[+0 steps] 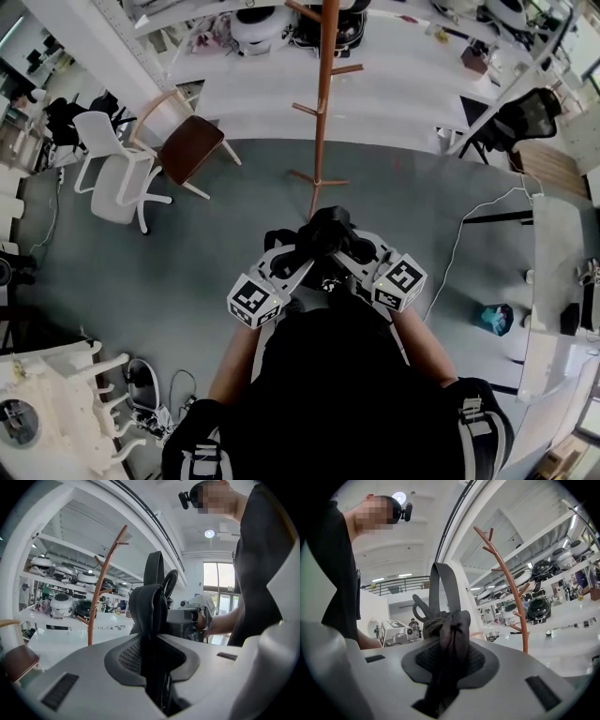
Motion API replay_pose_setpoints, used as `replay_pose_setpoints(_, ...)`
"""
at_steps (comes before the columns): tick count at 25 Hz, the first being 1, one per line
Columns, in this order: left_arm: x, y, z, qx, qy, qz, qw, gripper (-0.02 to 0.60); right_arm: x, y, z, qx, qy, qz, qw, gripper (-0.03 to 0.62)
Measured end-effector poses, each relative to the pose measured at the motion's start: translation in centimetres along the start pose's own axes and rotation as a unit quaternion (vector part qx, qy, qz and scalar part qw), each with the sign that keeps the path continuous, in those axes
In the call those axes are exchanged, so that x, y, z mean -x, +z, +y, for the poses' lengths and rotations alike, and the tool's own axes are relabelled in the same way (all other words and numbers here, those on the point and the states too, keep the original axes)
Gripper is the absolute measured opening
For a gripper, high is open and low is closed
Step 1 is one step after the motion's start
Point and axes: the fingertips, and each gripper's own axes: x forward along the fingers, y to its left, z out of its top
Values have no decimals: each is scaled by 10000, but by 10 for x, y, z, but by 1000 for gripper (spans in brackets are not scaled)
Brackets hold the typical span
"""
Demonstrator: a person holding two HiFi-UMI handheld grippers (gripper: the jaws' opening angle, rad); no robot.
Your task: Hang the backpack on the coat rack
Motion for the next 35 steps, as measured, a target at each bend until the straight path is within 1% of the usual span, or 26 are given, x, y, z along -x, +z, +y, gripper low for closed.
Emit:
replay_pose_setpoints(4,-33,7,2,7,238,-29,9997,80,14,9,-29,-39,149,58,9999,100)
replay_pose_setpoints(8,-56,7,3,-28,455,21,9990,80,23,8,-50,-32,332,110,9994,100)
replay_pose_setpoints(15,-98,17,1,82,672,-58,9977,80,43,19,-88,-56,491,112,9987,100)
replay_pose_setpoints(23,-125,26,15,123,842,-76,9963,80,43,29,-118,-49,650,133,9978,100)
replay_pose_setpoints(28,-126,28,29,141,811,-68,9966,80,31,32,-126,-15,641,111,9979,100)
replay_pose_setpoints(35,-127,33,78,73,528,-41,9986,80,-9,38,-148,-32,371,36,9993,100)
